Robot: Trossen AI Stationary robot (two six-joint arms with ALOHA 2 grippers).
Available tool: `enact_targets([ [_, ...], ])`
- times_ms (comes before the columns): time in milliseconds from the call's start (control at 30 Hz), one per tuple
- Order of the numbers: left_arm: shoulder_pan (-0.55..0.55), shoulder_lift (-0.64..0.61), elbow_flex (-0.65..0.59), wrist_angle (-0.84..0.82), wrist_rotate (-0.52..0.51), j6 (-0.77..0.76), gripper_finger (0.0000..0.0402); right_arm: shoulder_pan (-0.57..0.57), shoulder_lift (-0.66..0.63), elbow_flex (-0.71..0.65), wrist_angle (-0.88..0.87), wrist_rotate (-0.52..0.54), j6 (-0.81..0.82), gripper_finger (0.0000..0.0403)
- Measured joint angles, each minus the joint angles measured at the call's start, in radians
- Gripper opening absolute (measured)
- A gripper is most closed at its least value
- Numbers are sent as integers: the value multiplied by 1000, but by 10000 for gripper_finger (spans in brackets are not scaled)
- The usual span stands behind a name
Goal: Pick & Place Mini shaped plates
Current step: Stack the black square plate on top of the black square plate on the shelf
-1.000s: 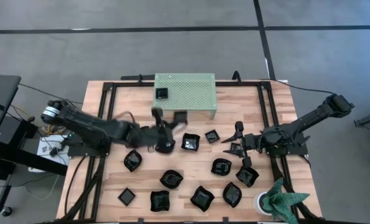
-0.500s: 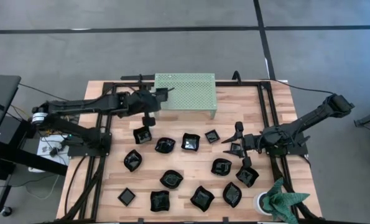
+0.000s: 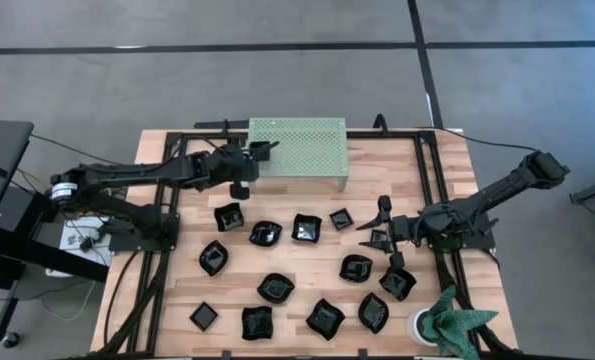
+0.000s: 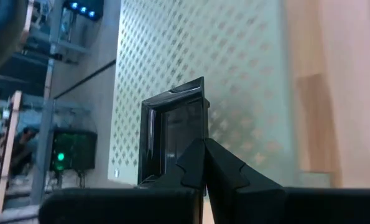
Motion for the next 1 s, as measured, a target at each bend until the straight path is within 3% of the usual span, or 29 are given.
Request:
enact_targets([
  [400, 43, 0, -53, 109, 77, -31, 9, 0, 0, 0, 0, 0, -49, 171],
  [1000, 62, 0, -72, 180, 47, -62, 15, 0, 0, 0, 1, 0, -52, 171],
])
